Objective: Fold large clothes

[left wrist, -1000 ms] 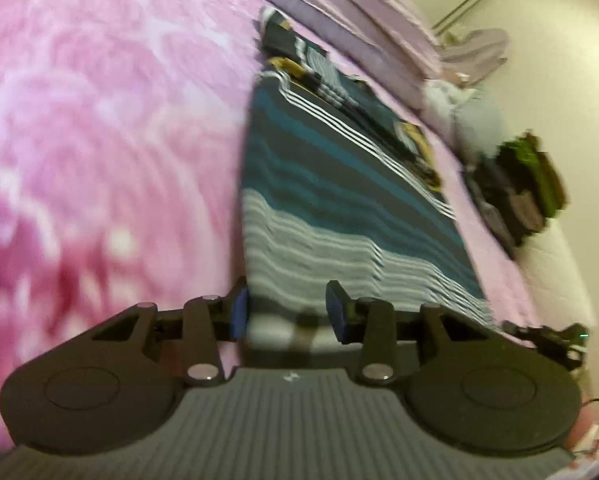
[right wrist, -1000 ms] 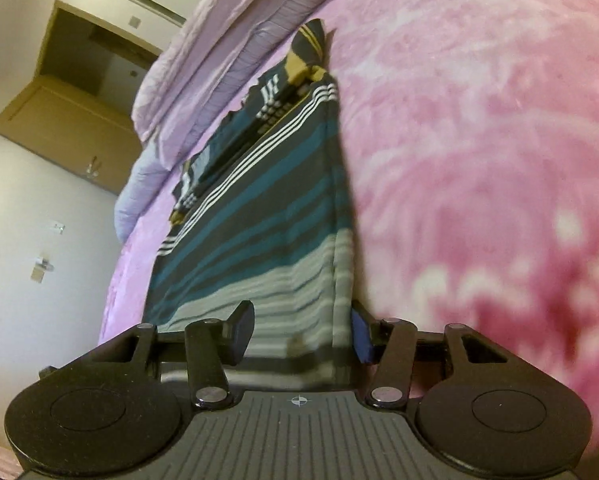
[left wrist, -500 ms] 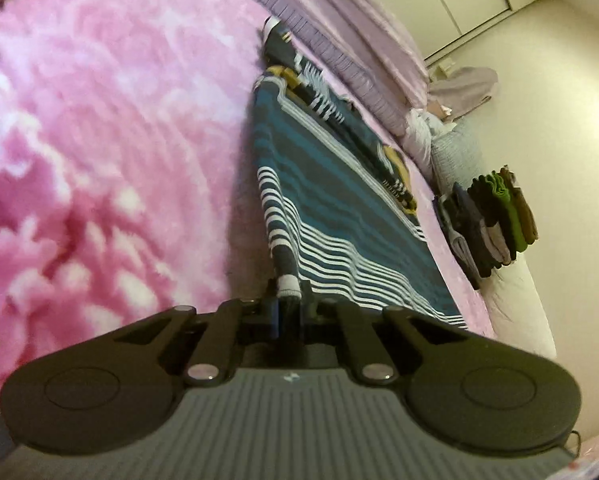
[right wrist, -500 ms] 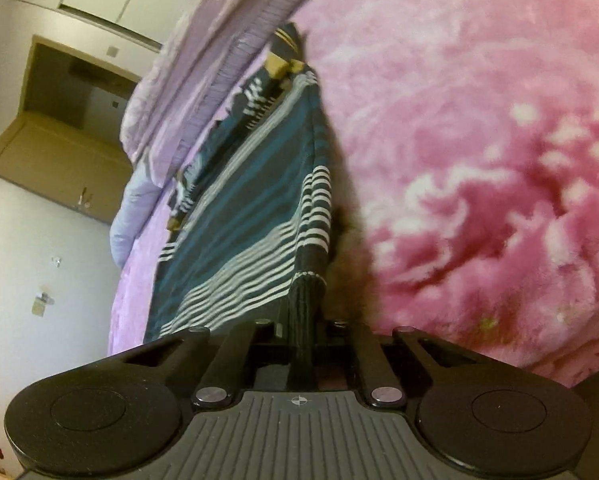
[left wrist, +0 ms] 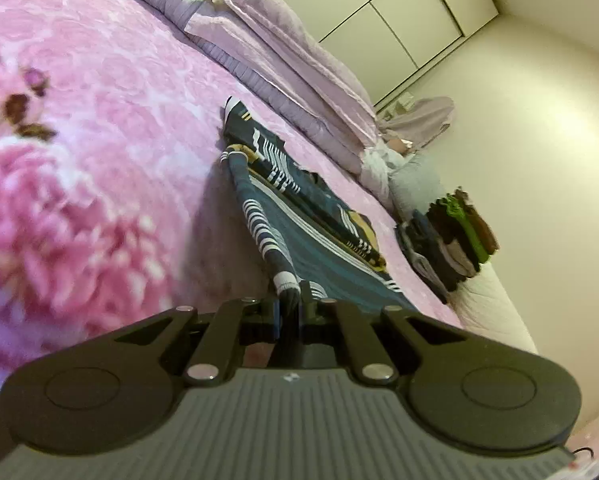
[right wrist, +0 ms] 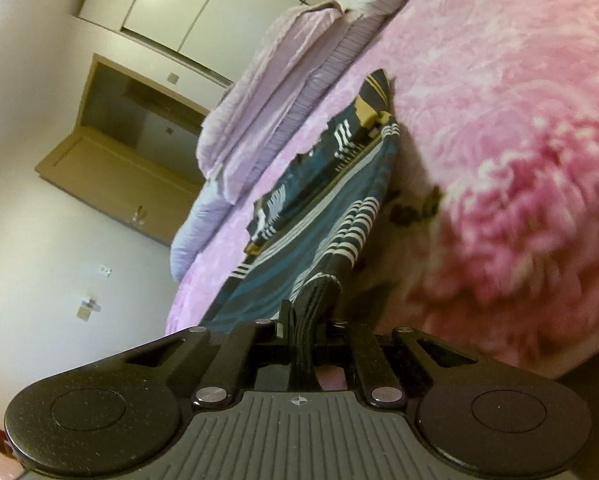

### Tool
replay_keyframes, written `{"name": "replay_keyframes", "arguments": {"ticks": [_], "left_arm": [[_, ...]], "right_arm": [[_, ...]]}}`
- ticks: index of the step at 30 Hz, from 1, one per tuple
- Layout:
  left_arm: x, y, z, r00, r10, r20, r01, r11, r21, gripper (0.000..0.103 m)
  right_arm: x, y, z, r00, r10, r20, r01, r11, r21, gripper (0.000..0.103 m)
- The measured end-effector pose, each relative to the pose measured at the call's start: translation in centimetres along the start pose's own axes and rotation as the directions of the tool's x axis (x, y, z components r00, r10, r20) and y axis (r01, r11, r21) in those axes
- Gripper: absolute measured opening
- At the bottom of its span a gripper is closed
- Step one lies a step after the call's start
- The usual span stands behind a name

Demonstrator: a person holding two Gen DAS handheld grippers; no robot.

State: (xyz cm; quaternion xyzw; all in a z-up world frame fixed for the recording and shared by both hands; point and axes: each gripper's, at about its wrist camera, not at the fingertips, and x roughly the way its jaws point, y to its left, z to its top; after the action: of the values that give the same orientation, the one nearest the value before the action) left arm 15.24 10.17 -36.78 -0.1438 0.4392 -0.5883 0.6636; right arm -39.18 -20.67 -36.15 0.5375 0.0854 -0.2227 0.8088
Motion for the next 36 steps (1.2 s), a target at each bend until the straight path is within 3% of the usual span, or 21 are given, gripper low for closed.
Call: {"name": "replay_keyframes", "arguments": {"ticks": [8,15,21,25,29,33,34,35,36], "left_arm": [[-7.6,-1.4,-4.2,0.998,-0.054,-0.011,0.054,0.998,-0.020,0.005],[-7.7,-2.6,-2.0,0.995,-0.098,0.025,0.099,0.995,-0.026,0.005],[-4.0,-3.8,2.9,0.992,-0.120,0.044,0.121,0.992,-0.023,0.005],[0.5,-3.3,7.4,0.992,-0.118,0.054,0.122,0.990,-0.075,0.005],[6.8,-2.4,12.7,0.995,-0.080,0.061,0.087,0.989,-0.117,0.005],[15.8,-2.1,17.8,1.000,0.006,0.008,-0.005,0.991,-0.132,0.008],[17.8,-2.0,18.9,0.999,0.048,-0.006,-0.048,0.990,-0.132,0.010],[19.7,-1.7,19.8,0.995,0.094,-0.017,-0.096,0.988,-0.123,0.012],[21.1,-1.4,20.4,0.990,0.137,-0.012,-0.138,0.984,-0.115,0.018]], "right_arm": [[-7.1,2.4,-7.6,0.999,-0.003,0.033,0.001,0.998,0.057,0.003],[-8.2,5.4,-6.0,0.996,0.029,0.079,-0.029,1.000,0.007,0.003],[-5.6,7.4,-0.6,0.995,0.045,0.090,-0.042,0.998,-0.038,0.003],[-1.7,8.3,5.5,0.995,0.041,0.095,-0.037,0.998,-0.049,0.003],[4.1,7.8,12.2,0.995,0.009,0.104,-0.008,1.000,-0.006,0.003],[11.1,6.1,18.8,0.989,-0.083,0.123,0.074,0.994,0.075,0.003],[13.1,5.5,20.4,0.985,-0.119,0.124,0.110,0.991,0.080,0.009],[14.5,4.9,21.5,0.977,-0.164,0.137,0.154,0.984,0.086,0.025],[15.5,4.3,22.2,0.968,-0.199,0.152,0.187,0.978,0.087,0.034]]}}
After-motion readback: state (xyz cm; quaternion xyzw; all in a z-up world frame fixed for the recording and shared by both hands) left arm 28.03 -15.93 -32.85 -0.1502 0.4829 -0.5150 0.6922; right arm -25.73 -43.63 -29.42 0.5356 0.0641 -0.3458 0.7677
